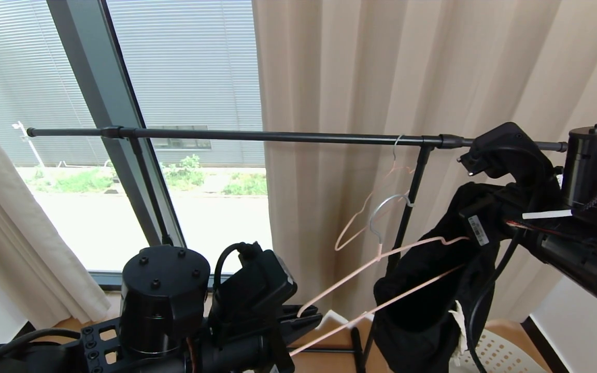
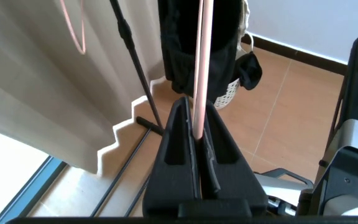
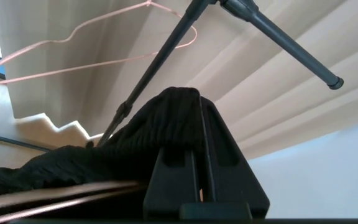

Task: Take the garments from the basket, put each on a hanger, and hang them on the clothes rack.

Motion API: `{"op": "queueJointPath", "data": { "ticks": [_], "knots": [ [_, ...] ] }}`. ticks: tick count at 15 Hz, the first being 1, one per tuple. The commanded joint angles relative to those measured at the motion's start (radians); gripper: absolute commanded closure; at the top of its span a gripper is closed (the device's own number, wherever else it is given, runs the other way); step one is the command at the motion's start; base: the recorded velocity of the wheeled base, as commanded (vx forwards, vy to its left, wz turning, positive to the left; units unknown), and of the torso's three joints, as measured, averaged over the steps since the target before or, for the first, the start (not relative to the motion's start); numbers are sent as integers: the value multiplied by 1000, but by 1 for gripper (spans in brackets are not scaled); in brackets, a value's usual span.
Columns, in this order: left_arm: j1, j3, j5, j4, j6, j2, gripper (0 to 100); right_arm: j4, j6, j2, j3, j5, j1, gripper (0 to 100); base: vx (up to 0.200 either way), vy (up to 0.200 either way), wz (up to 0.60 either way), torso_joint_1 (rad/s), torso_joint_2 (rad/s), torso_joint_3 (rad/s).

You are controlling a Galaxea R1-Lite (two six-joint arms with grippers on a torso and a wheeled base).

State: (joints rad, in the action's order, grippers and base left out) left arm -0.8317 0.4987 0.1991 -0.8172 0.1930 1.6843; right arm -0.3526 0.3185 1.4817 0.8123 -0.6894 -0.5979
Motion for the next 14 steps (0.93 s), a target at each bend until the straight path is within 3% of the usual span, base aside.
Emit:
{"op": "queueJointPath", "data": {
  "ticks": [1, 5, 9, 14],
  "knots": [
    [6, 15, -21, -2, -3, 0, 100, -3, 1, -6, -16, -15, -19, 100, 0, 0, 0, 0, 0, 0],
    [25, 37, -78, -2, -40, 14, 100, -2, -1, -3, -19, -18, -46, 100, 0, 0, 0, 0, 0, 0],
    [28, 47, -81, -2, -50, 17, 100, 6, -19, -8, -13, -18, -120, 100, 0, 0, 0, 0, 0, 0],
    [26, 47, -79, -3, -49, 15, 100, 9, -139, 2, -10, -18, -226, 100, 0, 0, 0, 0, 0, 0]
  ]
}}
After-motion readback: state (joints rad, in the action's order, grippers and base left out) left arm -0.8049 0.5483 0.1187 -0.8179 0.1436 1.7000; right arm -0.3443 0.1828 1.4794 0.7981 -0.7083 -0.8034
